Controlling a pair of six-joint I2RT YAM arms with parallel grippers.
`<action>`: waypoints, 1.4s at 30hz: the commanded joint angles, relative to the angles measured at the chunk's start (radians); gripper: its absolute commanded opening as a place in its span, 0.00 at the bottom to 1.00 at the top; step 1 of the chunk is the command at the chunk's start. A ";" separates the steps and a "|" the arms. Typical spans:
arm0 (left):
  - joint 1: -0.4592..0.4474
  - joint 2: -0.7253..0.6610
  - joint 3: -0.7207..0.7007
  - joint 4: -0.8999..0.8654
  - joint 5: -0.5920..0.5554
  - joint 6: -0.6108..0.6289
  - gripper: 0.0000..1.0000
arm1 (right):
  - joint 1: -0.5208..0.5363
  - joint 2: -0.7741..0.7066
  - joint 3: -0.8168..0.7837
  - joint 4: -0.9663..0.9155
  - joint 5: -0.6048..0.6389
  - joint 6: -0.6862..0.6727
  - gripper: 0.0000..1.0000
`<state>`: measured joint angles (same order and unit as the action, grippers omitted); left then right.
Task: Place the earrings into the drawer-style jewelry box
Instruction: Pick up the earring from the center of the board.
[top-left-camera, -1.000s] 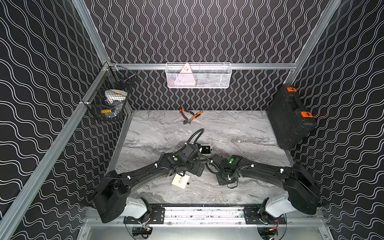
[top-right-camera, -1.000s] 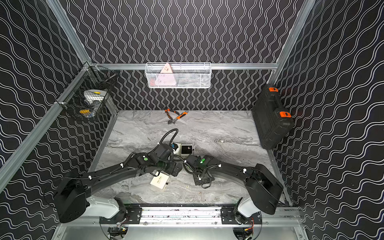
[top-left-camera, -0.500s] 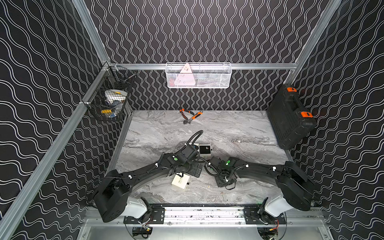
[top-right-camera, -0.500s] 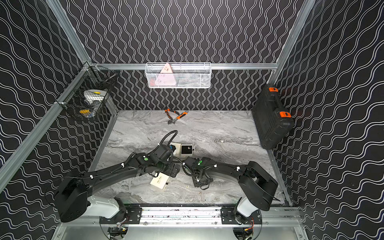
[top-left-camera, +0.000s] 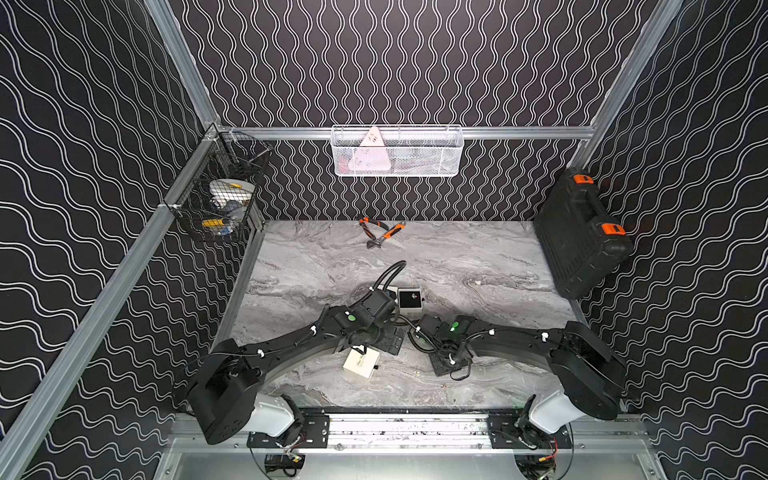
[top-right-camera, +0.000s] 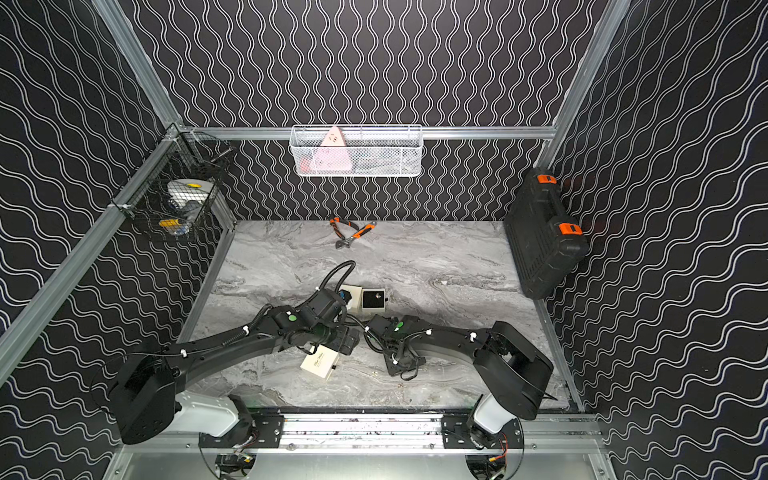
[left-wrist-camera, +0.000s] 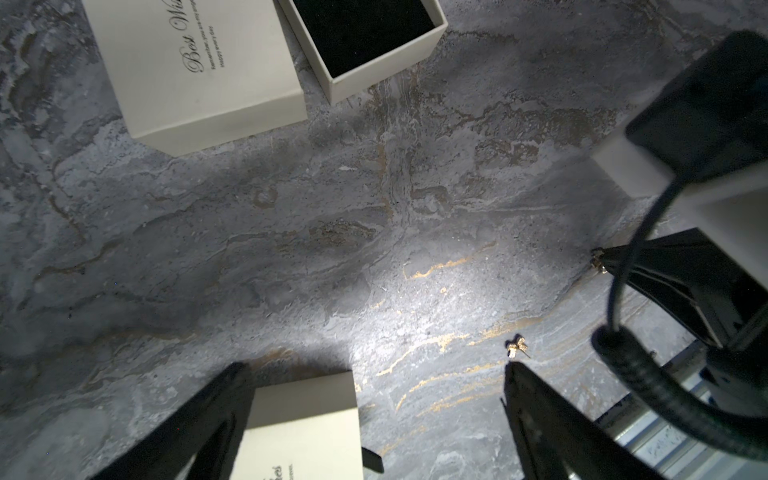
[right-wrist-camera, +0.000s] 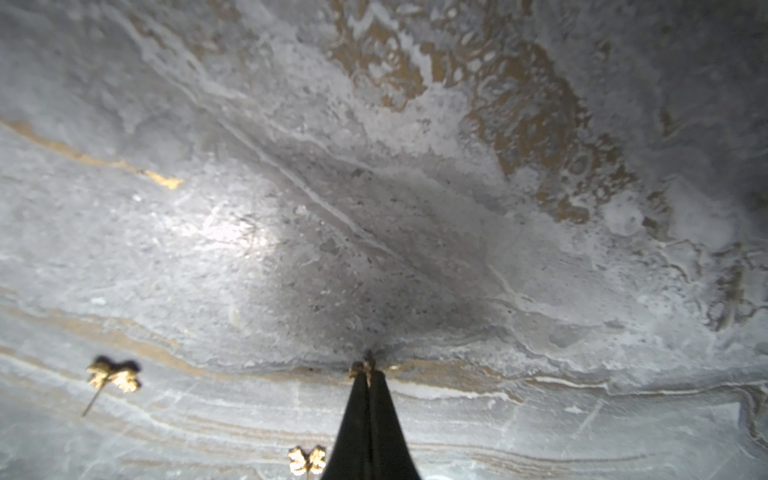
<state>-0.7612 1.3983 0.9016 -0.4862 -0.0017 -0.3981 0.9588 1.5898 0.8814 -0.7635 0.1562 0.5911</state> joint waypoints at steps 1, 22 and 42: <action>0.000 -0.002 0.003 0.026 0.009 -0.012 0.99 | 0.003 0.005 -0.005 -0.012 0.019 0.015 0.01; -0.015 -0.136 -0.076 0.303 0.002 0.194 0.99 | -0.468 -0.246 -0.061 0.240 -0.753 -0.038 0.00; -0.121 -0.186 -0.377 0.963 0.146 0.963 0.90 | -0.620 -0.268 -0.209 0.864 -1.262 0.365 0.00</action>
<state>-0.8799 1.2037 0.5259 0.3595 0.0925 0.4297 0.3393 1.3270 0.6777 -0.0181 -1.0607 0.8860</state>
